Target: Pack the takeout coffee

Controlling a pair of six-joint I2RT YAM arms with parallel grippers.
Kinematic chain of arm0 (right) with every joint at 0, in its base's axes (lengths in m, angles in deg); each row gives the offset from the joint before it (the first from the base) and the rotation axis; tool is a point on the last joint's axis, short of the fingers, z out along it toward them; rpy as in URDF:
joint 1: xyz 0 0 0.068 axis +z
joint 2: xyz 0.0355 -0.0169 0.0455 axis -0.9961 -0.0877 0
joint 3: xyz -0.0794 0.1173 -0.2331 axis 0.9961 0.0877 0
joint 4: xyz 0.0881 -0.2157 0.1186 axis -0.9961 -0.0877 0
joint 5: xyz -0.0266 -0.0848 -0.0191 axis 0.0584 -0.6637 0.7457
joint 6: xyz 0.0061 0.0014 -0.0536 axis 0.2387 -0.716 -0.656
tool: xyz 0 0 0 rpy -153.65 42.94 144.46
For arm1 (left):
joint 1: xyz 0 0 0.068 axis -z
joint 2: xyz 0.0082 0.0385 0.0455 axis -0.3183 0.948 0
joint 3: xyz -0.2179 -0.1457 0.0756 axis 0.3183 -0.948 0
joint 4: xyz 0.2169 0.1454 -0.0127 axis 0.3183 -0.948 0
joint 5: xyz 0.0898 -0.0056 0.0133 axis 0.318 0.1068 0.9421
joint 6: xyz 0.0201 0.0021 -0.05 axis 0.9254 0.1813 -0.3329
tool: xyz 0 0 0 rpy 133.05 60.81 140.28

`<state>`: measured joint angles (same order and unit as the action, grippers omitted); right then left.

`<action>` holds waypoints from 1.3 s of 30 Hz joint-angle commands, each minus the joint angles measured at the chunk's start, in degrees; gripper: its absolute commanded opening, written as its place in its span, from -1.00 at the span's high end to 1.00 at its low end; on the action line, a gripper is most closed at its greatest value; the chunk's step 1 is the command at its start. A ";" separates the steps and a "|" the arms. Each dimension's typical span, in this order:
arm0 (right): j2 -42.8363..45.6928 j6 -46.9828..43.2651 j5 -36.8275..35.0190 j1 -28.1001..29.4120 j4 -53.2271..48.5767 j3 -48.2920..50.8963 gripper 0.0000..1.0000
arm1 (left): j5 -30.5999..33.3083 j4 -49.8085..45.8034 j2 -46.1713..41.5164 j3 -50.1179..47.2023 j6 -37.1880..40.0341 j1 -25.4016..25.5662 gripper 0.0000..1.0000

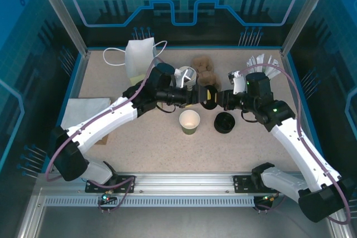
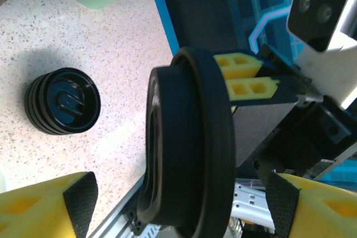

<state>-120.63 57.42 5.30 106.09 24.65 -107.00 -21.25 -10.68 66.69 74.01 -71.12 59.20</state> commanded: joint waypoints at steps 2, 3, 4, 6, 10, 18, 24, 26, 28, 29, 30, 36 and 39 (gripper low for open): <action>-0.63 0.60 3.60 1.05 1.52 -1.29 0.68 | 1.34 -2.04 0.60 2.85 2.13 0.71 -0.50; -0.63 0.77 4.01 1.01 1.77 -1.24 0.68 | 1.64 -2.77 0.69 3.12 2.58 0.77 -0.46; -0.69 0.77 4.37 0.97 1.85 -1.20 0.68 | 1.79 -3.13 0.71 3.32 2.79 0.83 -0.42; -0.97 0.77 4.82 1.18 1.87 -1.42 0.68 | 2.13 -3.68 0.78 3.39 3.12 0.91 -0.31; -1.41 0.84 5.52 1.46 1.98 -1.56 0.67 | 3.11 -4.71 0.84 3.68 4.02 1.24 -0.10; -2.43 0.51 4.92 1.73 0.13 -2.63 0.60 | 9.62 -10.56 0.48 5.23 8.81 2.62 0.19; -2.48 1.90 2.53 0.69 -4.67 -5.99 0.28 | 22.12 -16.15 -0.50 6.03 15.82 5.60 0.37; -2.42 3.61 2.44 -0.29 -7.33 -8.40 0.18 | 27.40 -17.58 -0.80 5.92 18.46 6.92 0.45; -2.23 6.43 2.72 -1.14 -9.14 -10.24 0.11 | 31.84 -17.65 -1.24 5.04 20.47 7.99 0.63; -2.26 8.96 2.89 -1.55 -10.02 -10.93 0.11 | 33.80 -17.11 -1.45 4.26 21.27 8.30 0.74; -2.34 11.67 3.59 -1.99 -10.71 -11.28 0.10 | 35.63 -16.67 -1.72 3.56 21.89 8.61 0.82; -0.71 40.87 10.83 -1.18 1.46 -4.48 0.03 | 49.07 -14.53 -2.82 0.93 28.36 12.40 0.99; 0.63 54.39 9.16 0.89 8.08 -0.50 0.02 | 54.34 -13.91 -2.82 0.87 30.77 14.21 0.99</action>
<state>-121.44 92.54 12.88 105.28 25.17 -110.15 23.36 -26.13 65.57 75.43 -45.44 71.75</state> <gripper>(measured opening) 0.489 0.117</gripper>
